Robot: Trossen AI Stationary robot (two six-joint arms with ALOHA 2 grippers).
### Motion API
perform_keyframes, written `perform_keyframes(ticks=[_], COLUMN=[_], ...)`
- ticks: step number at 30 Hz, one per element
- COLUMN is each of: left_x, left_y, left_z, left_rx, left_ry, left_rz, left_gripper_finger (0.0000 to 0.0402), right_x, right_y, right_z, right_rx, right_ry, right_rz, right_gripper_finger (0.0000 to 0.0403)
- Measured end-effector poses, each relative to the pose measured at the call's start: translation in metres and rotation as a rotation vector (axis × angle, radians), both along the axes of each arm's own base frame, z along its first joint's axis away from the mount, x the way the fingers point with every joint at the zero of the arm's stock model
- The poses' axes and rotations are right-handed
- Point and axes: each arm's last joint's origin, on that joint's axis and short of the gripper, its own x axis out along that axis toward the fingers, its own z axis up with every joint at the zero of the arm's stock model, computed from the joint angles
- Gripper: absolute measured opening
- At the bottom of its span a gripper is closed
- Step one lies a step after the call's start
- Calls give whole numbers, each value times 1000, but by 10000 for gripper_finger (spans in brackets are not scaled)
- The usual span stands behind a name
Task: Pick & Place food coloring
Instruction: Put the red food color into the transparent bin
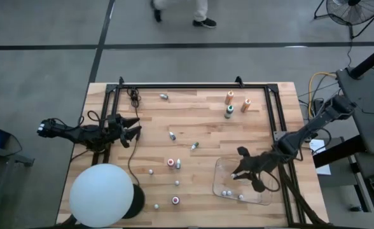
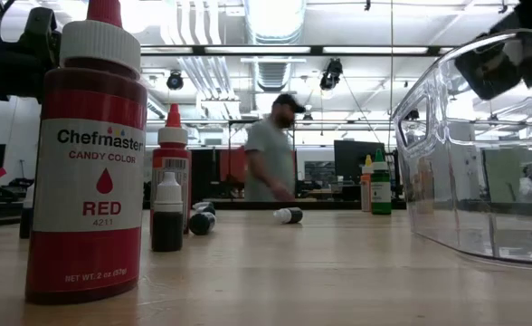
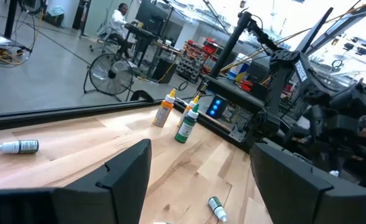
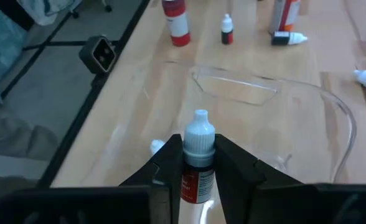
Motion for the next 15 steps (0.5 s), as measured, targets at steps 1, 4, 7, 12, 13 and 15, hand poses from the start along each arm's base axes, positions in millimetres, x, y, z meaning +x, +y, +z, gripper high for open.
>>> perform_keyframes(ticks=[1,4,7,12,13,15], left_x=[0,0,0,0,0,0], left_y=[0,0,0,0,0,0], left_z=[0,0,0,0,0,0], left_rx=[0,0,0,0,0,0], left_ry=[0,0,0,0,0,0], left_rz=[0,0,0,0,0,0], left_gripper_finger=[245,245,245,245,245,245], right_x=[-2,-8,-11,-15,-15,-15], right_y=[1,3,2,0,-1,0], right_z=[-3,-13,-22,-31,-33,-35], right_rx=[-3,-14,-33,-122,-138,-160], right_ry=[-9,-20,-20,-33,-44,-75], right_rz=[5,37,56,125,139,174], right_gripper_finger=[64,64,64,64,64,64])
